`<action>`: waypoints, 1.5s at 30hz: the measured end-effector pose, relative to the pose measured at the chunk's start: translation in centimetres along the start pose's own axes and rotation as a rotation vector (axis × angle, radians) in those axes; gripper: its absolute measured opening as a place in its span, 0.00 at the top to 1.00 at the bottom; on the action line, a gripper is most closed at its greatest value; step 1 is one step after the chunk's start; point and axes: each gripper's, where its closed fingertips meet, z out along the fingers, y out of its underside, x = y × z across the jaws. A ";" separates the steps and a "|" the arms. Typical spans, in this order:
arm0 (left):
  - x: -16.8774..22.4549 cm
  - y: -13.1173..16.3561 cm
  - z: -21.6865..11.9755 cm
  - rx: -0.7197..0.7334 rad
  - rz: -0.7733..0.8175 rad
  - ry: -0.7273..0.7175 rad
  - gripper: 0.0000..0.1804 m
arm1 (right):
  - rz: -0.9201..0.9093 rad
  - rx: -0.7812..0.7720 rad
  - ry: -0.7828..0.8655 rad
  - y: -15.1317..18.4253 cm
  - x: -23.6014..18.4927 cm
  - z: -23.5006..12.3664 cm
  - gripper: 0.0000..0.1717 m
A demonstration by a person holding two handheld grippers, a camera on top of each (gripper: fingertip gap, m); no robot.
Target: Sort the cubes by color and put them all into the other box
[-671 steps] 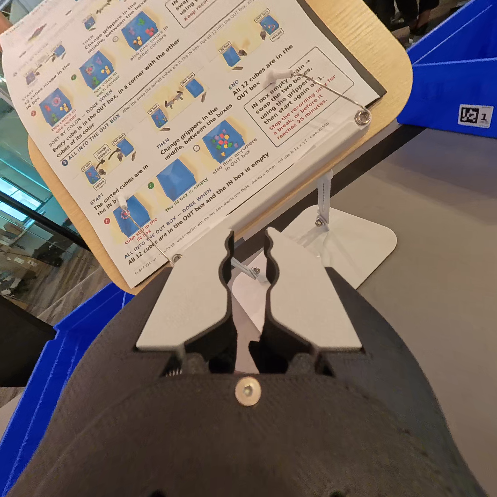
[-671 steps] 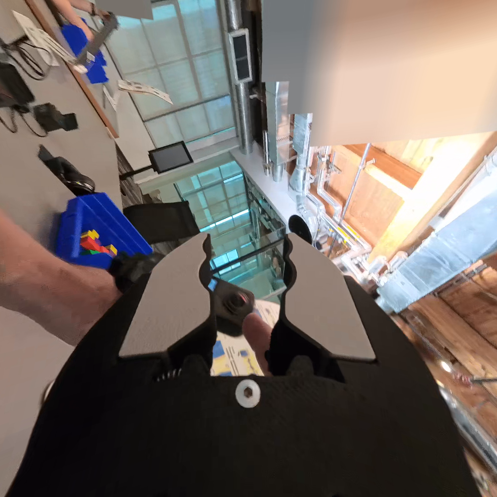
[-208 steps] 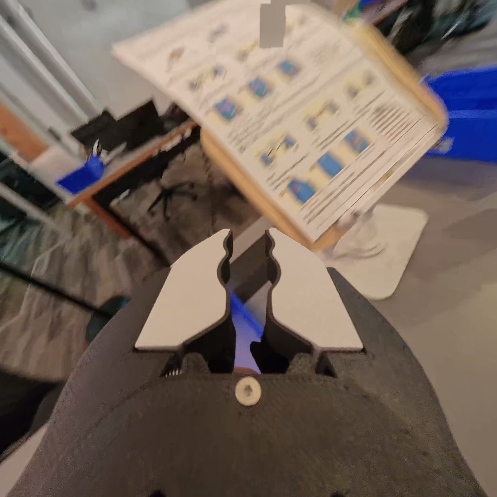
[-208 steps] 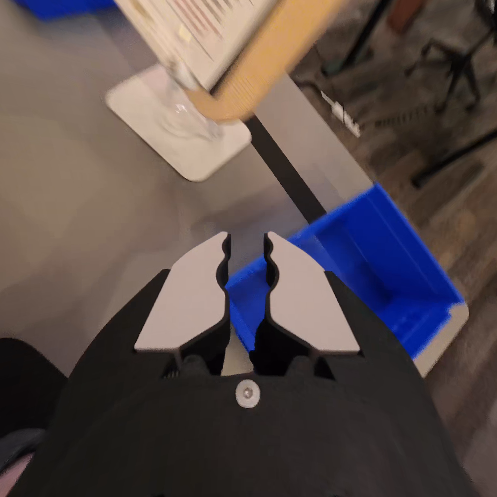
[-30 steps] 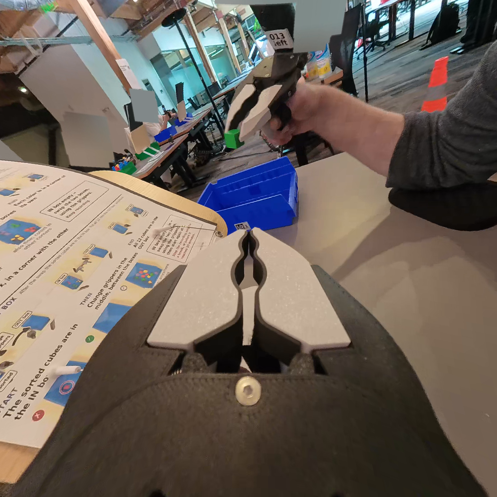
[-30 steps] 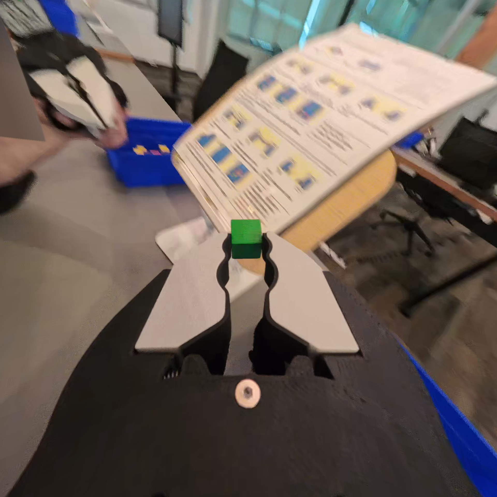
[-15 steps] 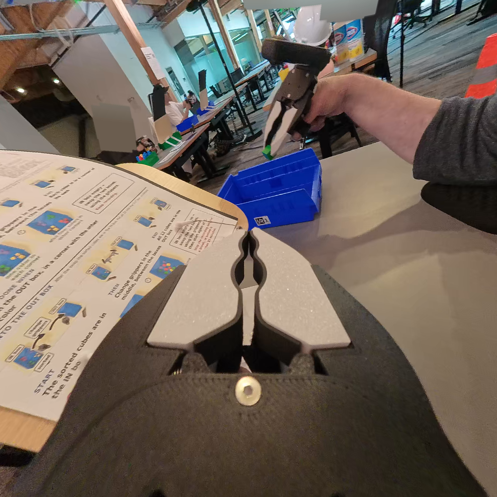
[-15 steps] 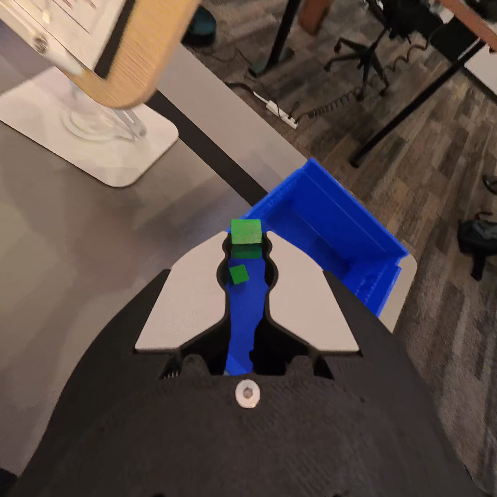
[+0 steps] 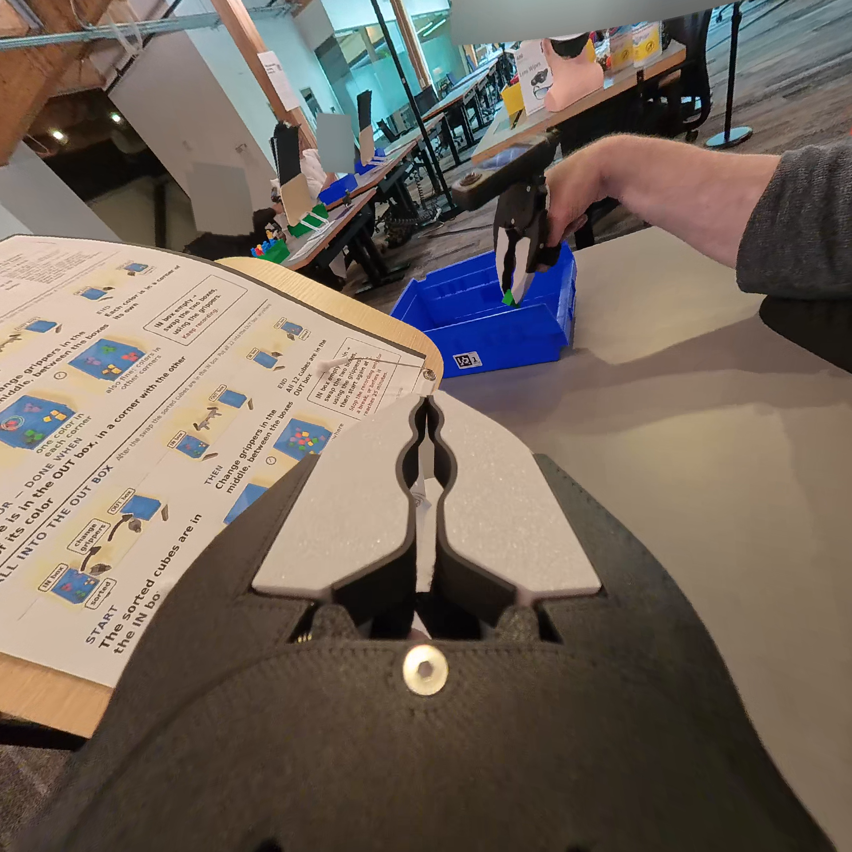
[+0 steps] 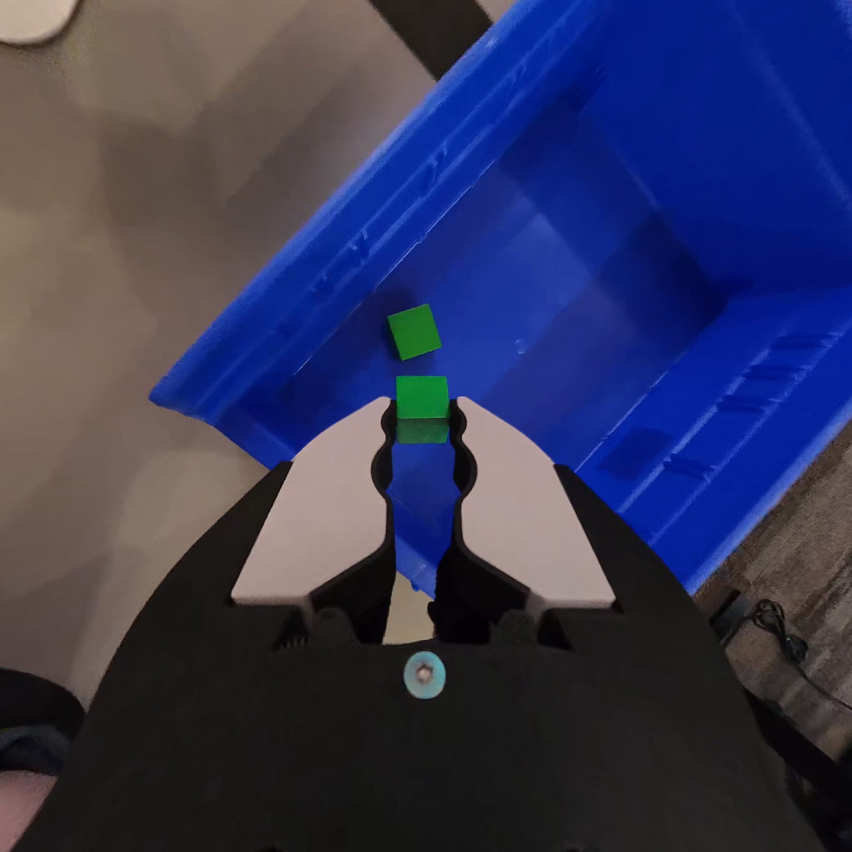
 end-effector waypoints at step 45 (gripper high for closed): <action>-8.4 32.5 -24.6 -1.184 -0.398 -0.239 0.82 | -0.140 0.122 0.005 -5.4 -3.9 -2.5 0.81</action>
